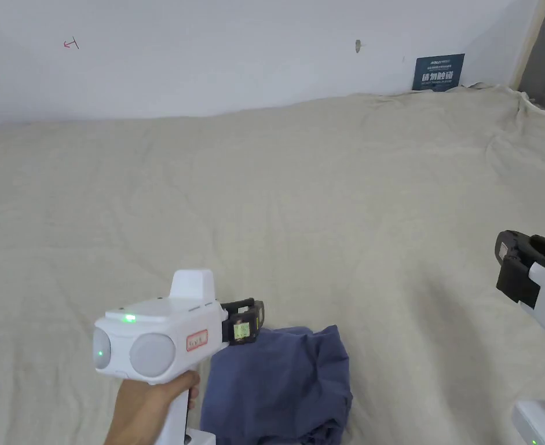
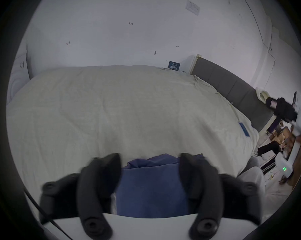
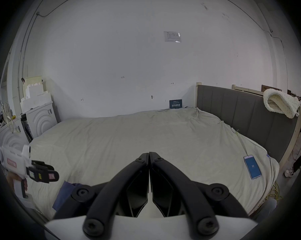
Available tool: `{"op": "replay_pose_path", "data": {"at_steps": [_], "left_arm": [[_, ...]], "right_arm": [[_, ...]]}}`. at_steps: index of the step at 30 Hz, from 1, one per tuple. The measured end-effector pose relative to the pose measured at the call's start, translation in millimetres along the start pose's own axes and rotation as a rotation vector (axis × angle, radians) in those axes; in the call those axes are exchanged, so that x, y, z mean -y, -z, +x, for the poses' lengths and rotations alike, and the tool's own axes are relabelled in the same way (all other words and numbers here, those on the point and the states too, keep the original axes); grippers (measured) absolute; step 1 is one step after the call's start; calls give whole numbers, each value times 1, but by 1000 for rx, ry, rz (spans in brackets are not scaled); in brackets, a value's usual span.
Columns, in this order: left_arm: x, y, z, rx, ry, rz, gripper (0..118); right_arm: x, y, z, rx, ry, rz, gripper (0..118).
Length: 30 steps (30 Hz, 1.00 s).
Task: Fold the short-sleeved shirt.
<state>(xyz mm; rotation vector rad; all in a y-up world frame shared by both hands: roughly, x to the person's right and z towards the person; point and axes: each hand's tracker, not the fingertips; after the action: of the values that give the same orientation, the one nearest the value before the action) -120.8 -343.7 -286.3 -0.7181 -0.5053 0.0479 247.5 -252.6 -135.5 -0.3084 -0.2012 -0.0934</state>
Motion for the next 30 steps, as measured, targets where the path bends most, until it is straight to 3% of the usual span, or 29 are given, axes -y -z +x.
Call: {"op": "replay_pose_path", "data": {"at_steps": [2,5,10,23,30], "left_arm": [[14,10,8,-12,18,-11,29],[35,26,20,19,27,-56,2],[61,49,52,86,38,-110,0],[90,102,116,86,124,-245,0],[70,75,108,125,87,-163,0]], "right_arm": [[1,0,0,-1,2,-2,0],[2,-1,1,-2,0,-5,0],[4,-2,6,8,1,-12,0],[13,-10,26,47,19,-33,0],[10,-14,23,48,20,-21,0]]}}
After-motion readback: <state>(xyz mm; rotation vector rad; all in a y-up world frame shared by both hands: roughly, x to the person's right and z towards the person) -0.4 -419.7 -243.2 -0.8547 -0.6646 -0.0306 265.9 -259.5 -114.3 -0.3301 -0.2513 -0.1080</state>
